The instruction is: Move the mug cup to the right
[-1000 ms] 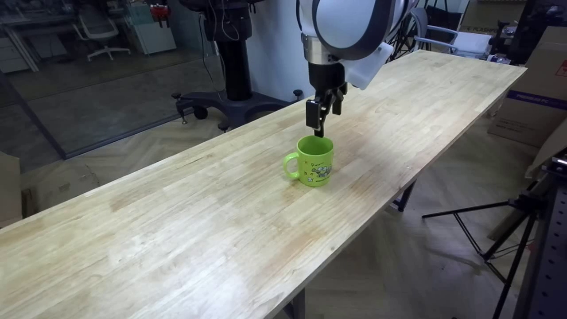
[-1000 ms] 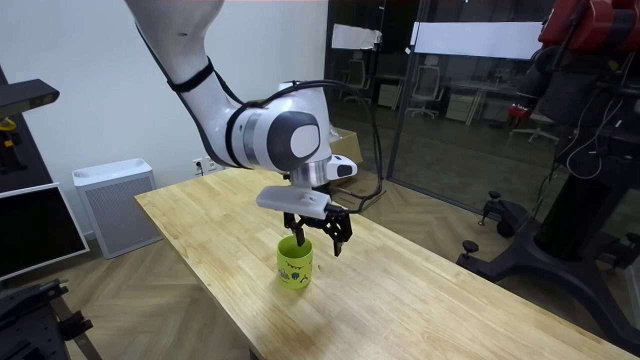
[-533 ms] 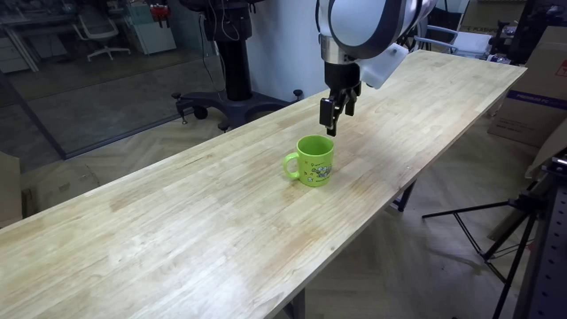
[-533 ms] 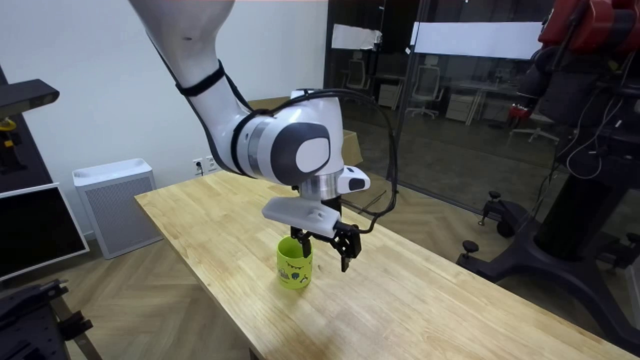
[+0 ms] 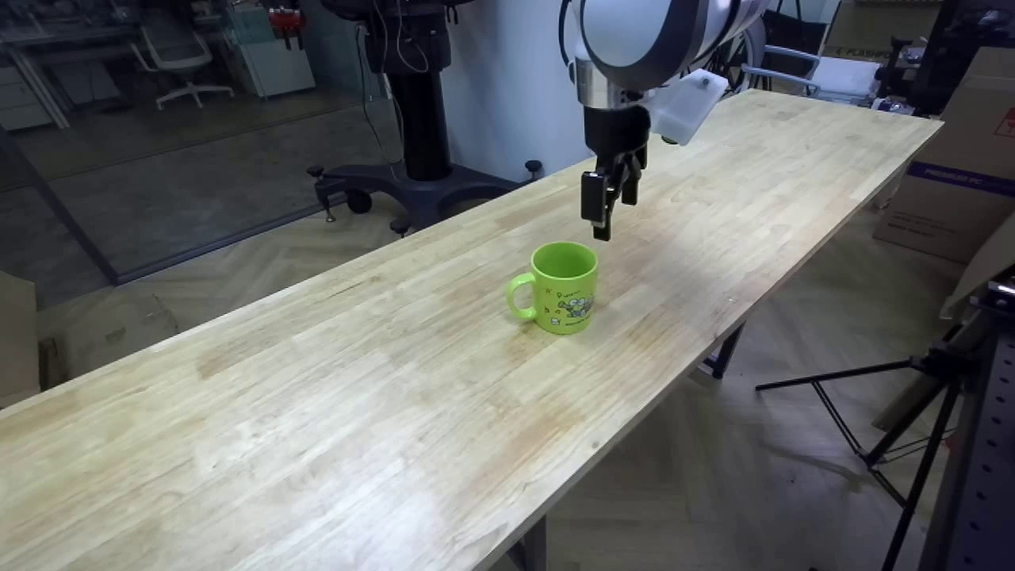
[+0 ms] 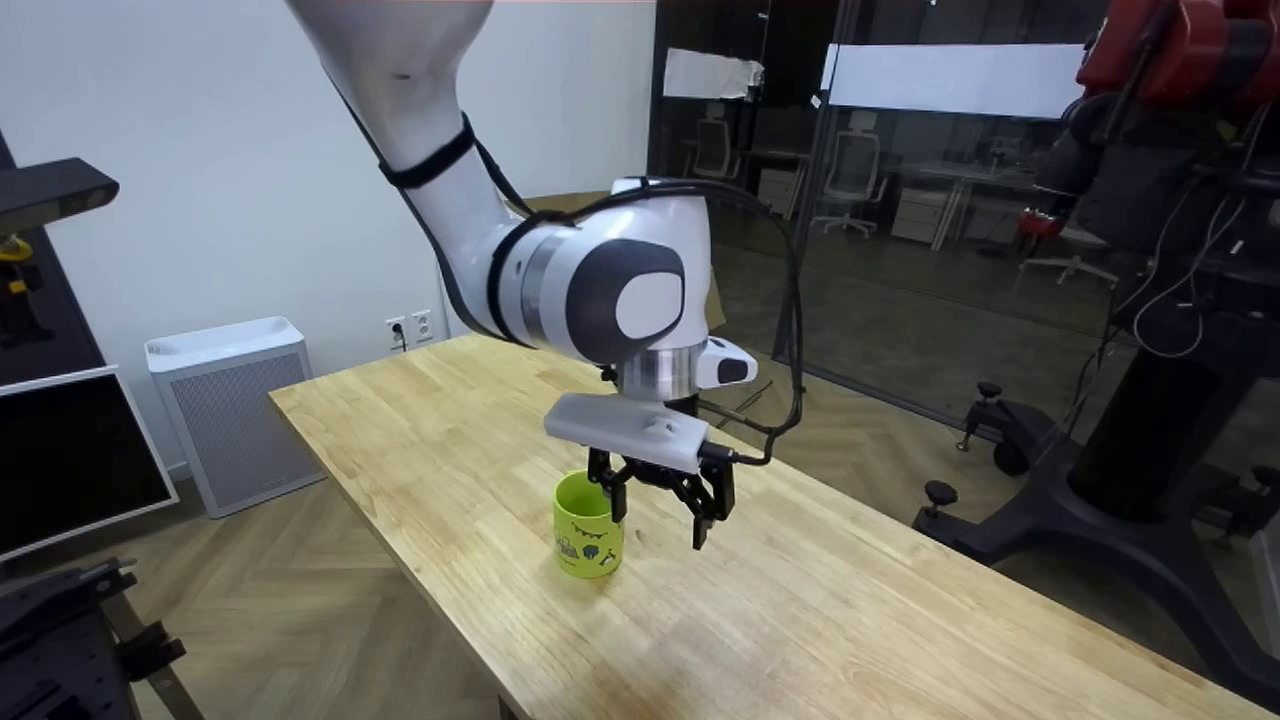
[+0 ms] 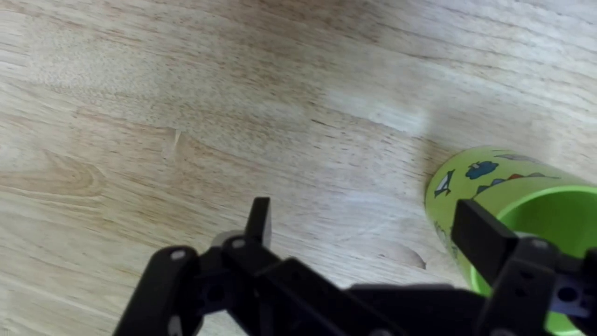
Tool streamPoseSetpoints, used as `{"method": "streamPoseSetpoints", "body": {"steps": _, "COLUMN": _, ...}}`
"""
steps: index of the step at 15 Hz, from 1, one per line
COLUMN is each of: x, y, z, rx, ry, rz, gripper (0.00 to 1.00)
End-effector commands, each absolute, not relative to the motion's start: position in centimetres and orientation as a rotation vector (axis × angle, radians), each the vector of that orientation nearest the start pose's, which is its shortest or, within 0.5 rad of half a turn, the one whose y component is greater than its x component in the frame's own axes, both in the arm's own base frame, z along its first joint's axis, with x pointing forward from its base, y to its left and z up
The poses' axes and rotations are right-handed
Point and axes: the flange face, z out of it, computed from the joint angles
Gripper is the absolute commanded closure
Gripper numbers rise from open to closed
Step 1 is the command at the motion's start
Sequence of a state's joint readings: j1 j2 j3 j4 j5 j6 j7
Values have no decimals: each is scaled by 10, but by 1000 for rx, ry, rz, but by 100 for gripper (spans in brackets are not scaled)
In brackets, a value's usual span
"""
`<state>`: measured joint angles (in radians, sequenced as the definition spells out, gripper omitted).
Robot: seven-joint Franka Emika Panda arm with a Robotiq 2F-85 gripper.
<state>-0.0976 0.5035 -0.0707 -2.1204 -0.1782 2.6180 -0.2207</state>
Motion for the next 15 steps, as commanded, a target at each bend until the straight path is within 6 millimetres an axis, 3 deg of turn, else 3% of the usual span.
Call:
{"method": "streamPoseSetpoints", "body": {"steps": 1, "x": 579, "y": -78, "z": 181, "rx": -3239, "ry": -400, "rz": 81, "gripper": 0}}
{"method": "streamPoseSetpoints", "body": {"steps": 8, "x": 573, "y": -78, "z": 173, "rx": -3230, "ry": -396, "rz": 85, "gripper": 0}}
{"method": "streamPoseSetpoints", "body": {"steps": 15, "x": 608, "y": -80, "z": 170, "rx": -3231, "ry": -488, "rz": 57, "gripper": 0}}
